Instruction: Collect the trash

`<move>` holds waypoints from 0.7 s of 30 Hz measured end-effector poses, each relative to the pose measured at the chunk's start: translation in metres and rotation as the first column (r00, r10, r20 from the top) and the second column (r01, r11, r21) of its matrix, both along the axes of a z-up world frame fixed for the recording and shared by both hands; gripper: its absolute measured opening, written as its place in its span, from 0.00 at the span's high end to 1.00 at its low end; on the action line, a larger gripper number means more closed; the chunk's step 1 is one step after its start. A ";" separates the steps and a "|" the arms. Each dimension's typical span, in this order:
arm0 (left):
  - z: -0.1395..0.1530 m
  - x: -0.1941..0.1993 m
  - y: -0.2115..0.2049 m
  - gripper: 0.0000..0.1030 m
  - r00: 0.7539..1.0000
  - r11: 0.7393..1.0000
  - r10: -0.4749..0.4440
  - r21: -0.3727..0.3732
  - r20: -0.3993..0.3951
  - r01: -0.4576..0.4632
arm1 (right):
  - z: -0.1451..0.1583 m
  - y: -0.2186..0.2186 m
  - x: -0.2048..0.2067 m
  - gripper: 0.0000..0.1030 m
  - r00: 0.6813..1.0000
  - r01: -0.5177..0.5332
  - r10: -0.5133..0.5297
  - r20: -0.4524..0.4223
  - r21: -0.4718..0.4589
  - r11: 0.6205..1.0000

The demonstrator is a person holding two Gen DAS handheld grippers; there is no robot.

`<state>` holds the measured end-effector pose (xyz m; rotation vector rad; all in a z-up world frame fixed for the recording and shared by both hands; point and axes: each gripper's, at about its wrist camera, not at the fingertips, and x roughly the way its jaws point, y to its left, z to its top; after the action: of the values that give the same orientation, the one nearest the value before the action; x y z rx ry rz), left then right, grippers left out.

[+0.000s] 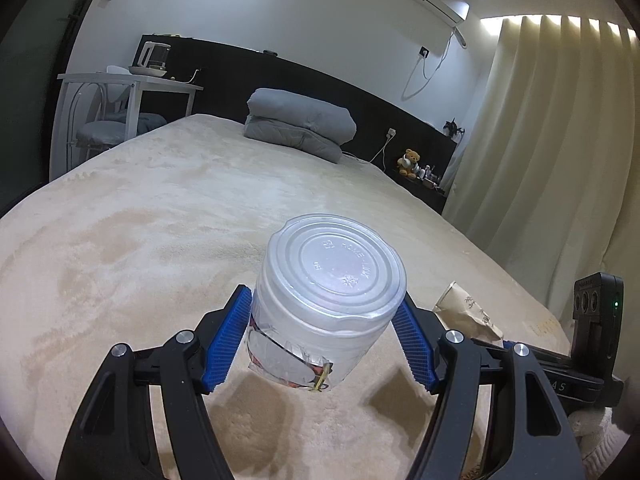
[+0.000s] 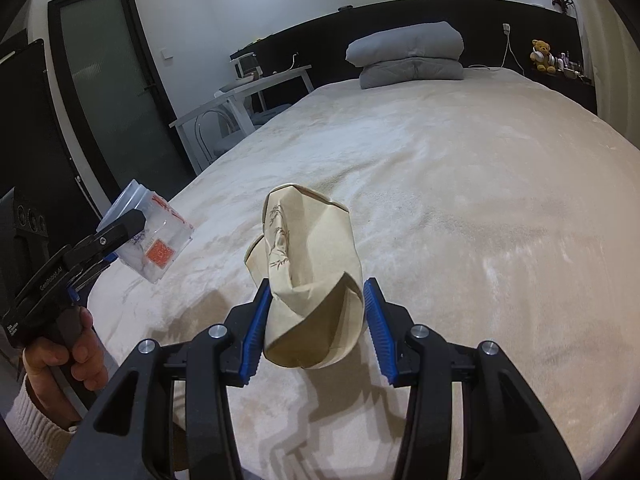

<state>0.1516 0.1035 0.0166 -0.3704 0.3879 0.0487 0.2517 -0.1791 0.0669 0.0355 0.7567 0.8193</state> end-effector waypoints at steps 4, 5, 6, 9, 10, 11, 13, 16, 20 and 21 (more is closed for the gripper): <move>-0.001 -0.022 -0.015 0.34 1.000 1.000 -0.012 -0.005 0.015 0.012 | 0.000 -0.015 -0.023 0.55 1.000 0.006 -0.006 -0.002 0.016 1.000; -0.001 -0.027 -0.019 0.34 1.000 1.000 -0.015 -0.003 0.017 0.015 | 0.001 -0.019 -0.029 0.55 1.000 0.007 -0.007 -0.004 0.022 1.000; -0.001 -0.031 -0.023 0.34 1.000 1.000 -0.018 -0.001 0.018 0.018 | 0.000 -0.024 -0.036 0.55 1.000 0.008 -0.007 -0.004 0.027 1.000; -0.002 -0.045 -0.034 0.34 0.999 1.000 -0.027 0.000 0.030 0.027 | 0.002 -0.034 -0.049 0.55 1.000 0.019 -0.019 -0.010 0.043 0.999; -0.003 -0.048 -0.037 0.33 0.999 1.000 -0.029 -0.004 0.030 0.029 | 0.002 -0.037 -0.053 0.55 1.000 0.024 -0.023 -0.014 0.051 0.998; -0.003 -0.052 -0.040 0.34 0.999 0.999 -0.032 -0.008 0.031 0.032 | 0.003 -0.041 -0.057 0.55 0.999 0.028 -0.027 -0.018 0.059 0.998; -0.004 -0.060 -0.048 0.33 0.998 0.999 -0.040 -0.006 0.039 0.040 | 0.003 -0.046 -0.067 0.55 0.999 0.028 -0.026 -0.022 0.070 0.997; -0.005 -0.070 -0.058 0.34 0.998 0.998 -0.057 -0.002 0.038 0.057 | 0.004 -0.052 -0.080 0.55 0.999 0.027 -0.025 -0.023 0.076 0.997; -0.005 -0.082 -0.069 0.34 0.996 0.997 -0.075 0.014 0.040 0.075 | 0.004 -0.061 -0.093 0.55 0.999 0.027 -0.026 -0.021 0.080 0.996; -0.005 -0.086 -0.071 0.34 0.996 0.997 -0.078 0.018 0.041 0.078 | 0.003 -0.063 -0.096 0.55 0.999 0.027 -0.026 -0.020 0.079 0.996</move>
<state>0.0658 0.0324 0.0113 -0.3397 0.3598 -0.0324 0.1553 -0.2422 0.0701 0.1247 0.7403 0.8243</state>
